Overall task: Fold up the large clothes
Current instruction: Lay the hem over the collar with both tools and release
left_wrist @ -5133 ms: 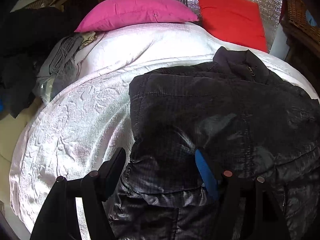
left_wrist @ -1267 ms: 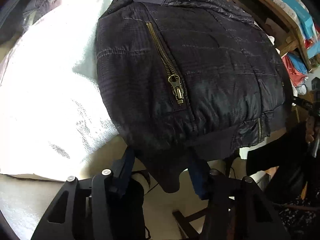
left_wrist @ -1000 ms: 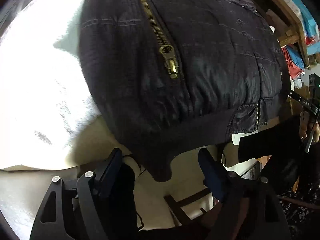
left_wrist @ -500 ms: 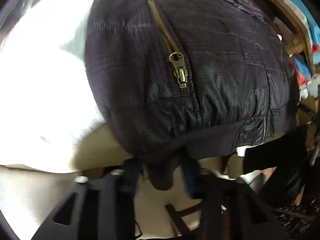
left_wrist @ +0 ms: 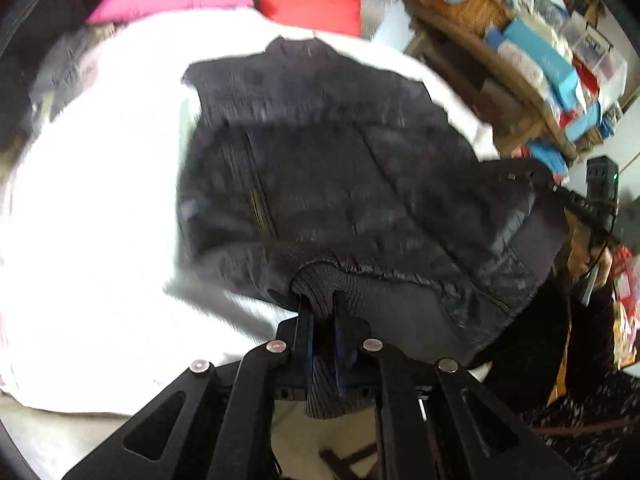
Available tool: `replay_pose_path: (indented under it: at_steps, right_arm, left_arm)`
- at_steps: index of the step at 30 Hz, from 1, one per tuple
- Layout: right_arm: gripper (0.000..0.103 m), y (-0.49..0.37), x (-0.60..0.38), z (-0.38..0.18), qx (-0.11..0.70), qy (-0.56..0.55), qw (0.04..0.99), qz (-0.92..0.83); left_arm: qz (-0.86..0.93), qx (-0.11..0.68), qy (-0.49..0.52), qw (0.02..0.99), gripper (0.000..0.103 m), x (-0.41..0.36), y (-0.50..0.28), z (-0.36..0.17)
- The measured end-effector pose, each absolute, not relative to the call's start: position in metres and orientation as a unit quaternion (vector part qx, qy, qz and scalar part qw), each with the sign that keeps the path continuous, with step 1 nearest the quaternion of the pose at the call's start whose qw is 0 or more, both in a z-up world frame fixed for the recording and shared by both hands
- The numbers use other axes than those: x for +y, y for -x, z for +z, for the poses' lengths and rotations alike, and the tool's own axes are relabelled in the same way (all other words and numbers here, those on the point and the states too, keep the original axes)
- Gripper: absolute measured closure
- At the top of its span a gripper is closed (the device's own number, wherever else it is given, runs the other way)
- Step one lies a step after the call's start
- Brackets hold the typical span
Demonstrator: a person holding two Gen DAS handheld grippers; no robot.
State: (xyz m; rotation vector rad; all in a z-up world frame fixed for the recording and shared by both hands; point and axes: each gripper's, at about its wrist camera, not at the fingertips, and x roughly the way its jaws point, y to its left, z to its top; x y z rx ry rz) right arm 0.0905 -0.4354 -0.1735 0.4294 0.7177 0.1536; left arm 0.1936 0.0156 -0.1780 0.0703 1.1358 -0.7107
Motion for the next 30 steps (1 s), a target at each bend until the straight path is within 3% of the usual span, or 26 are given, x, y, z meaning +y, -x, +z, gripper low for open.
replay_pose_path:
  at_steps: [5,8,9,10,12,14,16,18,20,21,22,23,26,30]
  right_arm:
    - [0.084,-0.125,-0.446,-0.194,0.347,-0.257,0.900,0.062]
    - [0.084,-0.132,-0.444,-0.218,0.384,-0.280,0.876,0.082]
    - [0.081,-0.129,-0.441,-0.224,0.394,-0.278,0.871,0.092]
    - [0.080,-0.124,-0.436,-0.229,0.402,-0.272,0.869,0.100]
    - [0.080,-0.117,-0.430,-0.239,0.415,-0.262,0.865,0.100]
    - [0.080,-0.108,-0.429,-0.246,0.425,-0.255,0.863,0.096]
    - [0.077,-0.103,-0.431,-0.253,0.430,-0.264,0.859,0.092]
    - [0.064,-0.101,-0.435,-0.261,0.443,-0.273,0.850,0.084]
    - [0.062,-0.098,-0.437,-0.269,0.457,-0.284,0.839,0.085]
    - [0.061,-0.096,-0.436,-0.271,0.458,-0.287,0.836,0.091]
    - [0.061,-0.096,-0.434,-0.270,0.460,-0.286,0.835,0.097]
    - [0.061,-0.095,-0.431,-0.269,0.460,-0.281,0.836,0.104]
    - [0.081,-0.087,-0.417,-0.255,0.446,-0.233,0.856,0.121]
    - [0.083,-0.087,-0.416,-0.234,0.429,-0.234,0.864,0.121]
  left_arm:
    - [-0.303,0.548,0.013,0.780,0.093,0.021,-0.223,-0.203]
    - [-0.309,0.585,0.045,0.749,0.087,0.019,-0.223,-0.242]
    - [-0.309,0.595,0.052,0.740,0.080,0.019,-0.219,-0.253]
    - [-0.300,0.605,0.050,0.736,0.061,0.019,-0.215,-0.260]
    - [-0.280,0.611,0.042,0.739,0.042,0.022,-0.210,-0.266]
    - [-0.275,0.621,0.051,0.732,0.041,0.027,-0.202,-0.275]
    - [-0.272,0.630,0.059,0.725,0.041,0.032,-0.198,-0.282]
    - [-0.266,0.632,0.059,0.725,0.042,0.033,-0.189,-0.290]
    - [-0.270,0.627,0.058,0.728,0.043,0.034,-0.182,-0.282]
    - [-0.276,0.621,0.055,0.732,0.050,0.033,-0.177,-0.279]
    - [-0.283,0.616,0.050,0.733,0.067,0.030,-0.172,-0.276]
    - [-0.288,0.616,0.045,0.732,0.075,0.029,-0.170,-0.275]
    - [-0.281,0.604,0.009,0.746,0.092,0.018,-0.163,-0.264]
    - [-0.323,0.562,0.012,0.761,0.094,0.011,-0.168,-0.219]
